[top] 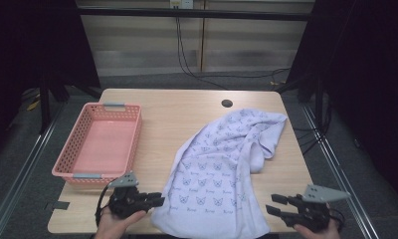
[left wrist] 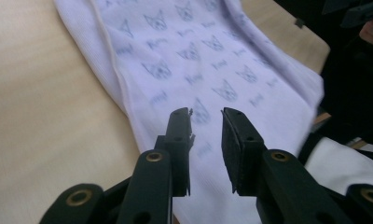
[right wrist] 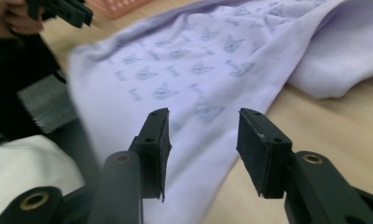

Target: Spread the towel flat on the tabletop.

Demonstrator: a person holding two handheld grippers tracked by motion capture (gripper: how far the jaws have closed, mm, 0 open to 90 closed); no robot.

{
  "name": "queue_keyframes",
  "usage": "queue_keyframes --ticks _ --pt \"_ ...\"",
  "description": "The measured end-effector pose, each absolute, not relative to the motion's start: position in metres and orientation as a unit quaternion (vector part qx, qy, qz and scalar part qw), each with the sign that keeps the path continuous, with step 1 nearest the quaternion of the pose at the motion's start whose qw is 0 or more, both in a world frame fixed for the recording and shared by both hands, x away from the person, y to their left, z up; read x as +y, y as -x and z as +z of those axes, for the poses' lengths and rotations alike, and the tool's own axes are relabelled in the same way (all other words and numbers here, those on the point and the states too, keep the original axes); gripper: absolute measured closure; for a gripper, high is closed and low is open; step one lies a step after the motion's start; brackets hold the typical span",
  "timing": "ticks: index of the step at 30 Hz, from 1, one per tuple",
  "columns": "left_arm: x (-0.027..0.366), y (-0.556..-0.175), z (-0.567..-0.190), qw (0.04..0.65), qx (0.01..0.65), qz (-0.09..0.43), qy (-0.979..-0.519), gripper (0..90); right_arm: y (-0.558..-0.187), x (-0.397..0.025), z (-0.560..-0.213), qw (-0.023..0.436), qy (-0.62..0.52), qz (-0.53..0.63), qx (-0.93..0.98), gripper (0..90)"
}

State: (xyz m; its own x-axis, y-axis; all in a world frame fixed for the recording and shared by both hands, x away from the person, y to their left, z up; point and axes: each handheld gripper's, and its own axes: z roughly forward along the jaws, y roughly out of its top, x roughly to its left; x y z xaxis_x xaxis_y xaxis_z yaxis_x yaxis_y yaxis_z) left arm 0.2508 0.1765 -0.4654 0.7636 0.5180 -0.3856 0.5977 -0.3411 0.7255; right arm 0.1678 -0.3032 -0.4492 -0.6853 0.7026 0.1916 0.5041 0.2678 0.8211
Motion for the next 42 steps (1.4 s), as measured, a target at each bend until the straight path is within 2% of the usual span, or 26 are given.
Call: queue_keyframes --ticks 3,7,10,13,14,15,16,18,19,25,27,31,39,41,42 --pt "0.165 -0.281 -0.467 0.463 0.353 -0.038 -0.812 68.9 -0.207 -0.298 -0.456 0.126 -0.390 0.448 0.795 53.5" --pt "0.152 -0.311 -0.471 0.457 0.361 -0.024 -0.812 60.3 -0.260 -0.294 -0.462 0.131 -0.414 0.441 0.786 51.7" --pt "0.145 -0.327 -0.481 0.437 0.371 -0.010 -0.819 54.9 -0.289 -0.286 -0.465 0.140 -0.427 0.433 0.782 49.3" --pt "0.140 -0.337 -0.490 0.445 0.376 -0.024 -0.813 53.6 -0.310 -0.276 -0.473 0.137 -0.435 0.427 0.781 48.6" --pt "0.138 -0.339 -0.492 0.435 0.373 -0.025 -0.819 53.6 -0.314 -0.271 -0.475 0.132 -0.433 0.424 0.784 52.0" --pt "0.135 -0.339 -0.495 0.419 0.372 -0.018 -0.828 56.3 -0.316 -0.267 -0.477 0.131 -0.434 0.419 0.787 67.2" --pt "0.134 -0.339 -0.497 0.407 0.369 -0.014 -0.835 65.7 -0.315 -0.264 -0.478 0.130 -0.433 0.422 0.786 76.1" --pt "0.134 -0.338 -0.500 0.404 0.362 -0.014 -0.840 84.9 -0.310 -0.262 -0.475 0.124 -0.425 0.432 0.785 86.8" --pt "0.136 -0.337 -0.498 0.411 0.361 -0.019 -0.837 87.8 -0.305 -0.263 -0.471 0.127 -0.423 0.431 0.787 87.7" --pt "0.160 -0.316 -0.484 0.440 0.363 -0.027 -0.821 88.8 -0.265 -0.296 -0.454 0.125 -0.437 0.453 0.767 88.3" --pt "0.169 -0.302 -0.481 0.455 0.362 -0.039 -0.813 88.8 -0.247 -0.309 -0.454 0.120 -0.444 0.453 0.764 88.3" --pt "0.184 -0.261 -0.467 0.467 0.354 -0.032 -0.810 89.0 -0.209 -0.327 -0.458 0.107 -0.450 0.453 0.762 88.3" --pt "0.205 -0.211 -0.461 0.488 0.344 -0.052 -0.800 88.9 -0.160 -0.332 -0.452 0.095 -0.441 0.454 0.768 88.1" --pt "0.204 -0.206 -0.458 0.490 0.338 -0.045 -0.802 88.1 -0.153 -0.333 -0.452 0.094 -0.440 0.453 0.769 85.9" --pt "0.202 -0.207 -0.459 0.485 0.339 -0.047 -0.805 85.2 -0.151 -0.332 -0.452 0.095 -0.442 0.448 0.771 81.0"
